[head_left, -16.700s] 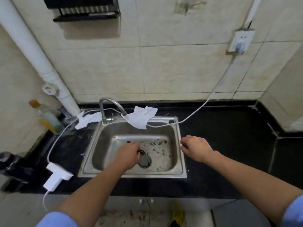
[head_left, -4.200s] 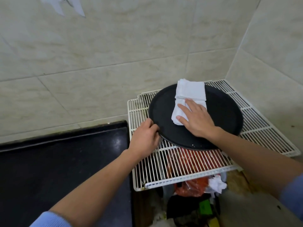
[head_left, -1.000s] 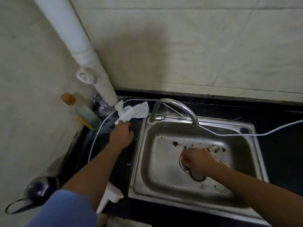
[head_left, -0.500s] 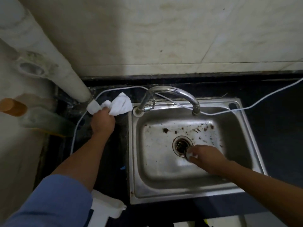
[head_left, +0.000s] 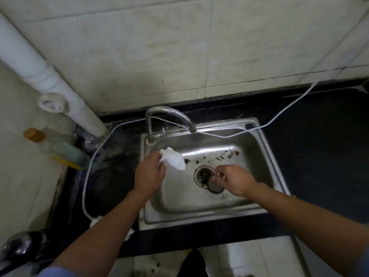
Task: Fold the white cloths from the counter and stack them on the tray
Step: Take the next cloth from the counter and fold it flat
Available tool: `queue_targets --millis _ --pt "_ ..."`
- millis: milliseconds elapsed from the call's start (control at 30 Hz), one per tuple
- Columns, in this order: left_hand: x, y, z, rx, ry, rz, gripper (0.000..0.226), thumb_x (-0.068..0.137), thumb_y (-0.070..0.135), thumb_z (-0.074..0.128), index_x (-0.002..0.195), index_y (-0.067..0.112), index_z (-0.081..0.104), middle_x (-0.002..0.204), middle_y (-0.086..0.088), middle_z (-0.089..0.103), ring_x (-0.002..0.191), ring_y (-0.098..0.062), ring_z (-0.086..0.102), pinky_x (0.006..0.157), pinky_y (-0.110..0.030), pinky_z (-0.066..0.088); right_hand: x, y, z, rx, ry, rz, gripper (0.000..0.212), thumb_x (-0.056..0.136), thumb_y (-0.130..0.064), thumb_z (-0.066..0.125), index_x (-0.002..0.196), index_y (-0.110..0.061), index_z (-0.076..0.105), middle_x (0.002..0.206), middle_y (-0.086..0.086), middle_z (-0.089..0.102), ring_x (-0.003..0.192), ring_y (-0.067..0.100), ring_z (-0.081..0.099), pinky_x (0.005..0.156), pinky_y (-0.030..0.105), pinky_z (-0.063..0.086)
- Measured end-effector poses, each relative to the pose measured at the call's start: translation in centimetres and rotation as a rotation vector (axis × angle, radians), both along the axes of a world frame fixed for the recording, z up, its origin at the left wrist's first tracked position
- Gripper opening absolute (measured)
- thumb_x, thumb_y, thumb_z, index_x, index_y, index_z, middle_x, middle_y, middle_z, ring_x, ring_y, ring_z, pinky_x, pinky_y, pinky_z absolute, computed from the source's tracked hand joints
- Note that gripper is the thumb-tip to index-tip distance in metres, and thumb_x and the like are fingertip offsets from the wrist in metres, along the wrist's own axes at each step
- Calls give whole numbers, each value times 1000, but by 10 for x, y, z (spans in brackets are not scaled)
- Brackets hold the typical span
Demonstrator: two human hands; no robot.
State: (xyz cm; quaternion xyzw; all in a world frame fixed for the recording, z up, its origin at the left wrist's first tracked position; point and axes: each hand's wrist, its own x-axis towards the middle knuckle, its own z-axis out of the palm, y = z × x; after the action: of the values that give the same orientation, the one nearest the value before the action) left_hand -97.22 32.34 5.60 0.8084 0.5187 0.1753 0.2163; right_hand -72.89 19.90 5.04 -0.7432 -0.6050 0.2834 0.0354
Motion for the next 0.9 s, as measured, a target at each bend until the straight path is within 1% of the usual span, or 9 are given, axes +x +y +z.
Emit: queue_targets --millis 133,200,267,333,433,533,633,800,900 --pt "69 -67 2 -17 -29 -137 19 86 10 58 105 10 62 102 -9 67 90 -27 61 73 -30 41 60 -83 5 -6 1 -83 32 91 -48 51 114 -28 60 99 -3 71 94 19 65 79 32 52" --pt "108 -99 0 -32 -32 -206 15 87 13 55 101 12 62 97 -7 67 86 -26 61 67 -29 38 93 -126 11 7 -25 -121 29 91 -46 51 112 -28 59 99 -2 70 95 21 64 78 32 51" --pt "148 -129 0 -41 -26 -255 11 86 18 52 94 15 59 91 -6 65 81 -25 60 64 -31 39 126 -168 17 14 -62 -191 28 91 -45 52 111 -27 60 103 0 70 98 24 64 79 34 50" --pt "186 -153 1 -47 -23 -312 8 85 16 55 92 15 58 90 -6 65 82 -26 59 67 -35 44 157 -204 21 -8 -107 -260 29 91 -45 52 113 -28 59 106 1 69 101 25 63 82 35 49" --pt "242 -181 8 -15 -33 -467 11 84 11 57 93 14 60 92 -5 65 84 -25 59 70 -33 43 198 -245 23 -23 -134 -351 30 92 -46 51 116 -28 58 108 0 68 102 23 62 82 33 48" --pt "299 -196 14 -6 -50 -574 11 83 11 56 93 15 60 94 0 67 84 -22 61 70 -32 44 230 -276 22 -34 -131 -450 31 93 -45 51 117 -27 58 110 1 68 103 24 62 82 34 48" --pt "357 -205 14 -25 -61 -664 7 85 13 52 90 18 55 100 5 65 84 -20 60 69 -32 44 258 -299 18 -46 -150 -532 32 92 -46 52 118 -28 58 111 -1 68 106 24 62 82 33 48" --pt "439 -204 9 -103 -98 -700 4 85 15 52 87 16 54 87 2 61 76 -20 58 65 -37 47 311 -316 20 -82 -182 -621 30 92 -45 52 118 -29 57 107 -6 69 103 21 63 81 31 47" --pt "466 -200 -3 -99 -100 -747 3 86 14 54 89 15 55 88 2 63 73 -18 59 62 -39 49 342 -314 25 -71 -216 -646 28 92 -44 52 115 -30 58 109 -5 68 104 21 62 81 32 47"
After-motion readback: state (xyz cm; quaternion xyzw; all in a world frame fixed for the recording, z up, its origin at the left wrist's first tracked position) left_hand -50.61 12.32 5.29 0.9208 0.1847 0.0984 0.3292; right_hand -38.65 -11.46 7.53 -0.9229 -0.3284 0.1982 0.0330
